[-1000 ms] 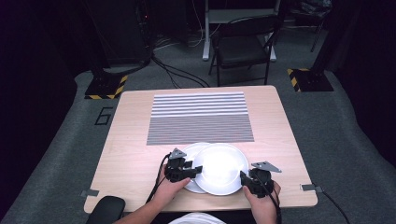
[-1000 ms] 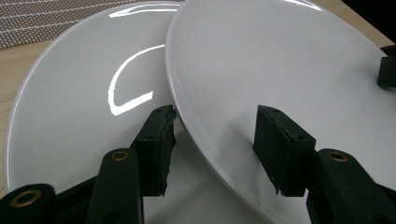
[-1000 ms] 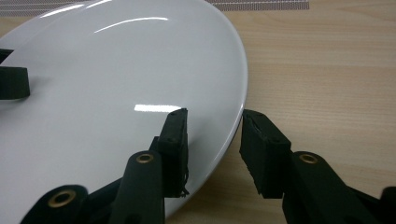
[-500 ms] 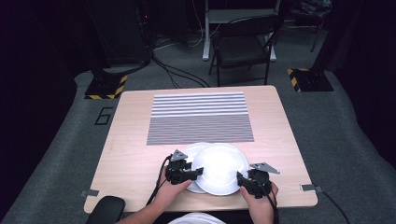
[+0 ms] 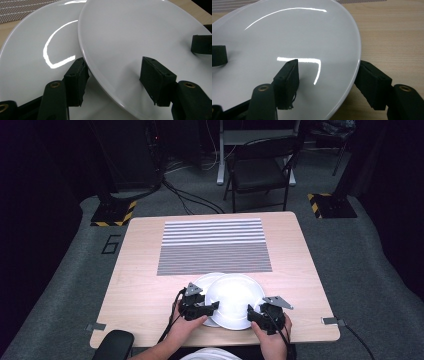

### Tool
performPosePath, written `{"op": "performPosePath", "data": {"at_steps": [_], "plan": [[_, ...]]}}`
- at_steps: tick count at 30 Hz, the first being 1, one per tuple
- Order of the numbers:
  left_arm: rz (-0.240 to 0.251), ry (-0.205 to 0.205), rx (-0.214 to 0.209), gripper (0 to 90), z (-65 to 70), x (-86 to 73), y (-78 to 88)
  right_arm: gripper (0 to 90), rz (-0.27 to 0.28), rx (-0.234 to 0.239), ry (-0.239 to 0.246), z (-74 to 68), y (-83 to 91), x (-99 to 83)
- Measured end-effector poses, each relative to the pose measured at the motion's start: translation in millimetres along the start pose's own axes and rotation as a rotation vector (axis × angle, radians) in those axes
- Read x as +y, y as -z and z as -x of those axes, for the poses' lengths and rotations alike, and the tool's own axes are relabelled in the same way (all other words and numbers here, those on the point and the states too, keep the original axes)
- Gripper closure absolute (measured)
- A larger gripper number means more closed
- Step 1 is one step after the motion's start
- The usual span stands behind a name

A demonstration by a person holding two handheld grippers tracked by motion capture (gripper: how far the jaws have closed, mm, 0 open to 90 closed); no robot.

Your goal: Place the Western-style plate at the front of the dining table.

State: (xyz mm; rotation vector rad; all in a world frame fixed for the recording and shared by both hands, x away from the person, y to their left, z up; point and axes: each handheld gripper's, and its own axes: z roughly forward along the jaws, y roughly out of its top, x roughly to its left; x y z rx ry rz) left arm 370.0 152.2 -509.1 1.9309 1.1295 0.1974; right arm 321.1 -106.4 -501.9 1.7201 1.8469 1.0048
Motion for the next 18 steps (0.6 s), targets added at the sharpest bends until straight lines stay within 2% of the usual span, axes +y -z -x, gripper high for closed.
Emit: {"op": "performPosePath", "data": {"at_steps": [2, 7, 12, 15, 16, 18], "plan": [[0.001, 0.028, 0.007, 39.9, 0.7, -0.7, -1.1, 35.0, 0.013, -0.018, 0.002, -2.9, 0.3, -0.8], [0.017, 0.036, 0.029, 40.1, 4.7, -2.1, -0.9, 33.0, 0.021, -0.038, -0.001, -6.2, -0.1, -2.0], [0.032, 0.055, 0.052, 40.6, 11.0, -3.6, -1.6, 30.1, 0.016, -0.067, -0.026, -9.6, -1.0, -2.1], [0.034, 0.049, 0.060, 42.6, 10.8, -2.5, -1.3, 29.9, 0.022, -0.078, -0.038, -10.7, -0.9, -2.9], [0.037, 0.065, 0.064, 43.8, 12.0, -1.7, -1.2, 29.9, 0.033, -0.082, -0.053, -10.6, -1.2, -5.0], [0.043, 0.067, 0.070, 44.1, 12.9, -1.4, -1.7, 29.9, 0.034, -0.085, -0.059, -10.7, -1.4, -5.4]]}}
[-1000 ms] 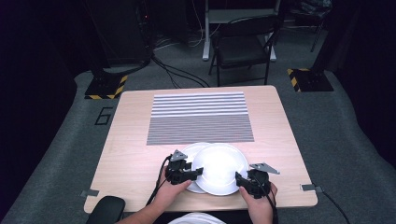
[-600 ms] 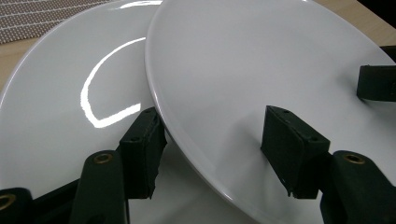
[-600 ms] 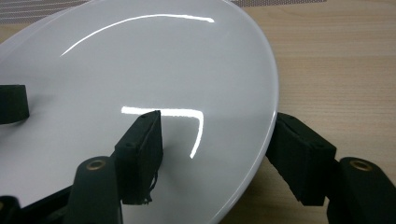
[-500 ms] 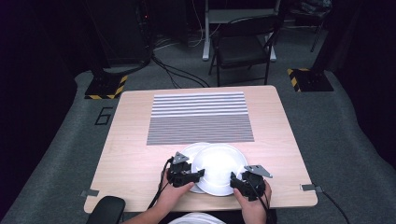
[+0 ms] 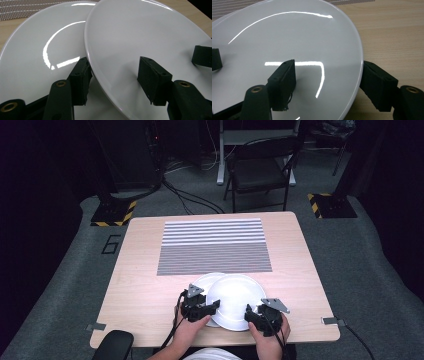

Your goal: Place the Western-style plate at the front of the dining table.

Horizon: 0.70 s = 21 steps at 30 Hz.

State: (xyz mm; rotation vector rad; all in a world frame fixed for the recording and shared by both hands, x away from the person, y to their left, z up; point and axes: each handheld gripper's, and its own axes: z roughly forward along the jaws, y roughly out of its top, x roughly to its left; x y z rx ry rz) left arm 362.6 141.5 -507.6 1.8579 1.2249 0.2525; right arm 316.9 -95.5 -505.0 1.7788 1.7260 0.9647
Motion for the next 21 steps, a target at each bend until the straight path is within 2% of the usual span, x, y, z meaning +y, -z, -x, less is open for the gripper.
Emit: {"op": "performPosePath", "data": {"at_steps": [21], "plan": [[0.027, 0.041, 0.009, 48.9, 0.0, -3.0, 1.3, 30.5, -0.012, -0.014, -0.015, -0.8, -2.6, 3.4]]}}
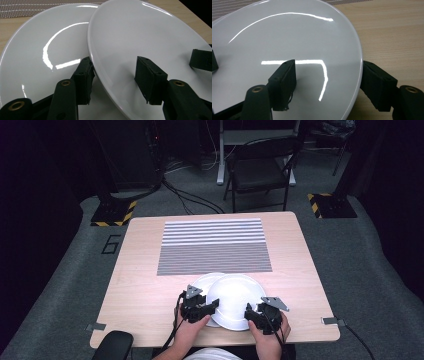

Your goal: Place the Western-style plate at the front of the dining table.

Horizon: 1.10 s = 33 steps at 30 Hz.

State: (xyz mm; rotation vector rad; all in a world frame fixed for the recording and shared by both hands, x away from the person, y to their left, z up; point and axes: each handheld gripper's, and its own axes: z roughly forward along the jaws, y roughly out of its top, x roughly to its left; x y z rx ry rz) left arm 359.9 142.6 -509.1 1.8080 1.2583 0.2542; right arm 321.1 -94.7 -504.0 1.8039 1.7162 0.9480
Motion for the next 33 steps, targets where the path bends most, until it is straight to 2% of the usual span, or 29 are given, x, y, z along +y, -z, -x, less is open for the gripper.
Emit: {"op": "performPosePath", "data": {"at_steps": [10, 11, 20, 26, 33], "plan": [[0.007, 0.003, 0.001, 50.0, -0.9, 1.2, 2.0, 33.6, 0.007, -0.008, -0.002, -1.1, 0.8, 1.5], [0.006, 0.000, 0.011, 50.0, -1.5, 2.0, 2.9, 36.0, 0.016, -0.006, -0.002, -1.3, 1.4, 2.0], [0.014, 0.003, 0.022, 50.0, -4.2, 5.7, 4.4, 37.4, 0.012, 0.006, -0.003, -2.8, 1.0, 2.4], [0.007, 0.001, 0.036, 49.9, -7.6, 7.2, 3.1, 37.8, 0.014, 0.032, -0.020, -3.9, -0.5, 3.5], [0.011, -0.005, 0.055, 49.1, -7.1, 7.1, 1.9, 37.7, 0.008, 0.020, -0.018, -6.2, -2.9, 2.1]]}}
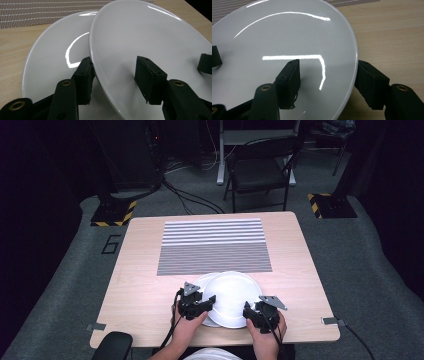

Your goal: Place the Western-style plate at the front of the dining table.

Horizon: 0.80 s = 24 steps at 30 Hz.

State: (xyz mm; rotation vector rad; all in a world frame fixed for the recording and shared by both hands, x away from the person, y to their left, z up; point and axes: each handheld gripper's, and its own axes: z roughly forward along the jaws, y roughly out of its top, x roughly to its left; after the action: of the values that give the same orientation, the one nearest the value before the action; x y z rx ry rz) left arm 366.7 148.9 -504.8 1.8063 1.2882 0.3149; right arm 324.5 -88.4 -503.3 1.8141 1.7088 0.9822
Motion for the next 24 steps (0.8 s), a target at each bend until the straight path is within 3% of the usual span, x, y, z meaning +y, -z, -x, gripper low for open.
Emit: {"op": "performPosePath", "data": {"at_steps": [8, 13, 24], "plan": [[0.024, -0.042, 0.037, 46.2, 5.2, -0.6, 0.1, 37.7, 0.014, -0.005, 0.004, -2.1, 0.2, -0.9], [0.013, -0.071, 0.065, 44.0, 5.5, -1.2, -0.6, 37.7, 0.013, -0.008, 0.004, -3.7, 0.2, -1.6], [0.004, -0.043, 0.066, 44.9, 2.5, -0.8, -1.4, 38.3, 0.007, -0.019, 0.010, -7.1, -0.1, -0.7]]}}
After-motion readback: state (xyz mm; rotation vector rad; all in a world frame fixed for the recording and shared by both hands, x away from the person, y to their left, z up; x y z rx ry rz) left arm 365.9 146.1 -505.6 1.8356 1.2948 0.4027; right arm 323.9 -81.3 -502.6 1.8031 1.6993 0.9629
